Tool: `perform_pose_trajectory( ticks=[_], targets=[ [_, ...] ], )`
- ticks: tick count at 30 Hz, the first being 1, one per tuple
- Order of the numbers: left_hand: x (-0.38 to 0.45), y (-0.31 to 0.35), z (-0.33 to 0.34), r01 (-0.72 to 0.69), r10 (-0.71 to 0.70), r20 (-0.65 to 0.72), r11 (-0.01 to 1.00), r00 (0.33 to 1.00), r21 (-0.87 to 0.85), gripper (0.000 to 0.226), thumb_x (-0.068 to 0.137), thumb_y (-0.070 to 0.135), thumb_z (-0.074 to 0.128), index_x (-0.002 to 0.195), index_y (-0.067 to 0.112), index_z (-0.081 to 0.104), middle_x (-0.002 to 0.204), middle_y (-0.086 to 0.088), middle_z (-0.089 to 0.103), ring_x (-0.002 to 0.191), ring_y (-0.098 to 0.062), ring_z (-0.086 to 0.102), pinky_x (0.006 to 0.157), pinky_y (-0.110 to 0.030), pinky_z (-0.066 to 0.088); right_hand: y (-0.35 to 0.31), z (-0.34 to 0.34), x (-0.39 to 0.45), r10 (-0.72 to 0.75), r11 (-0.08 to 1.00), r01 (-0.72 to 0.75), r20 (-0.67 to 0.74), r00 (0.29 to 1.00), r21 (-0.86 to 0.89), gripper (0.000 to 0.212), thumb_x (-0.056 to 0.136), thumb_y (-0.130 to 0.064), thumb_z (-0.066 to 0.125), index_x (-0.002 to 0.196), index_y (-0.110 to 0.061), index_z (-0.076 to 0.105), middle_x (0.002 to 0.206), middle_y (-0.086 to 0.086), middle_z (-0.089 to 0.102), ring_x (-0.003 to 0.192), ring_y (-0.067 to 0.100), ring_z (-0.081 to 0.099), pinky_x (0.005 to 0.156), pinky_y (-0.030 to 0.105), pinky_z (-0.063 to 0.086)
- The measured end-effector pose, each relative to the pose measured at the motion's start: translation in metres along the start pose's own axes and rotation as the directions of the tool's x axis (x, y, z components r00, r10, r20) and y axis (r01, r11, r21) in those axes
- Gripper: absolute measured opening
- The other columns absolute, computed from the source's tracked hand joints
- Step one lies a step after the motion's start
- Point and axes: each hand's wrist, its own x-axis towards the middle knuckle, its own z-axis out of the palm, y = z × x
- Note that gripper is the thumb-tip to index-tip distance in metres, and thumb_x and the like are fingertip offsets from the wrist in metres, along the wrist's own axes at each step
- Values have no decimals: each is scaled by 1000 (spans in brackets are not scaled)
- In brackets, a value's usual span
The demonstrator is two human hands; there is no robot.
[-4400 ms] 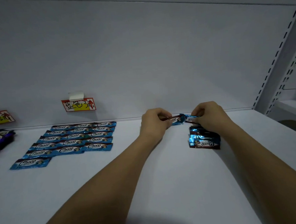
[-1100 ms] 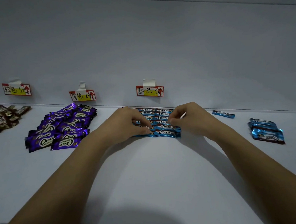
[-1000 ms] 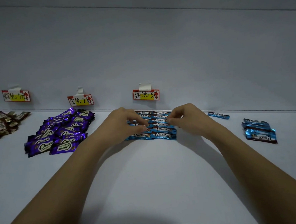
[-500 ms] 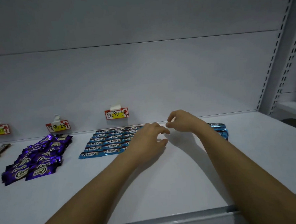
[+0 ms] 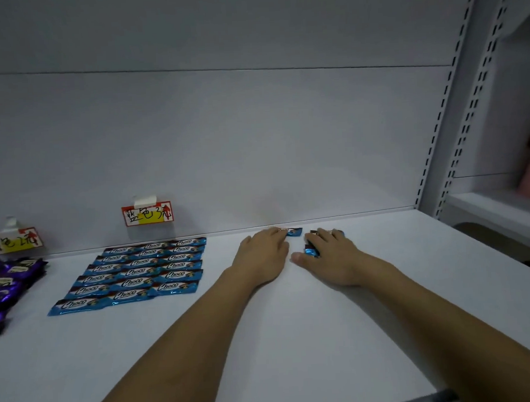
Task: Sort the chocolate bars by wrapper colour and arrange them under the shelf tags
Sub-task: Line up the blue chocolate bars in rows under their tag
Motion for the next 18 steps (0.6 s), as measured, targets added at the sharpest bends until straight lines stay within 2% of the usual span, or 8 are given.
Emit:
perform_pose_trajectory(
  ticks=[3, 5, 6, 8, 10, 13, 15, 18],
  targets=[
    [-3, -13, -7, 56, -54, -56, 998, 997, 29, 38, 100, 33, 36, 134, 25, 51, 136, 0, 47, 123, -23, 43, 101, -40, 38, -20, -10, 14, -37, 999, 36, 159, 987, 8, 62, 90, -72, 25, 117, -20, 46, 135, 5, 42, 130, 31, 33, 109, 48, 29],
    [-5, -25, -14, 113, -112, -104, 994, 988, -3, 32, 100, 33, 40, 127, 25, 56, 130, 0, 48, 120, -23, 41, 95, -39, 39, -28, -29, 24, -57, 993, 35, 211, 976, 108, 63, 93, -70, 25, 108, -16, 55, 122, 6, 54, 116, 27, 48, 98, 40, 38],
    [-6, -30, -16, 123, -126, -127, 992, 984, -30, 28, 99, 32, 43, 121, 24, 58, 128, 0, 49, 118, -22, 42, 93, -38, 39, -29, -38, 30, -54, 982, 25, 154, 987, 187, 61, 95, -65, 30, 111, -14, 61, 119, 6, 59, 110, 25, 54, 91, 36, 40],
    [-7, -35, -19, 126, -136, -153, 989, 979, -75, 19, 99, 29, 48, 112, 23, 60, 124, 2, 55, 113, -20, 46, 91, -39, 40, -22, -47, 42, 18, 935, 7, -66, 998, 355, 41, 100, -45, 44, 118, -14, 64, 122, 5, 63, 109, 22, 57, 89, 32, 42],
    [-5, -37, -17, 137, -151, -170, 986, 974, -90, 15, 99, 28, 49, 110, 25, 59, 119, 4, 59, 112, -20, 49, 90, -39, 36, -12, -39, 47, 92, 927, -3, -220, 971, 374, 27, 99, -26, 50, 120, -16, 64, 123, 5, 64, 109, 21, 57, 91, 33, 45],
    [1, -37, -14, 175, -185, -179, 982, 966, -72, 27, 100, 31, 46, 125, 30, 54, 125, 6, 56, 118, -20, 45, 93, -41, 31, 0, -21, 51, 91, 969, -49, -167, 982, 242, 29, 98, -25, 55, 124, -15, 64, 120, 6, 64, 107, 22, 57, 90, 35, 48],
    [3, -36, -12, 192, -194, -167, 981, 967, -24, 34, 100, 34, 43, 133, 30, 51, 130, 3, 51, 122, -21, 40, 97, -43, 30, 5, -18, 52, 101, 965, -55, -172, 980, 255, 23, 95, -23, 59, 115, -15, 68, 115, 6, 65, 100, 19, 57, 80, 29, 45],
    [2, -34, -11, 189, -185, -167, 982, 968, 9, 33, 100, 35, 42, 130, 30, 55, 127, 2, 48, 121, -20, 38, 99, -42, 29, 11, -18, 55, 113, 953, -47, -207, 972, 301, 6, 92, -20, 64, 97, -19, 64, 105, 1, 64, 89, 15, 57, 65, 24, 42]
  ],
)
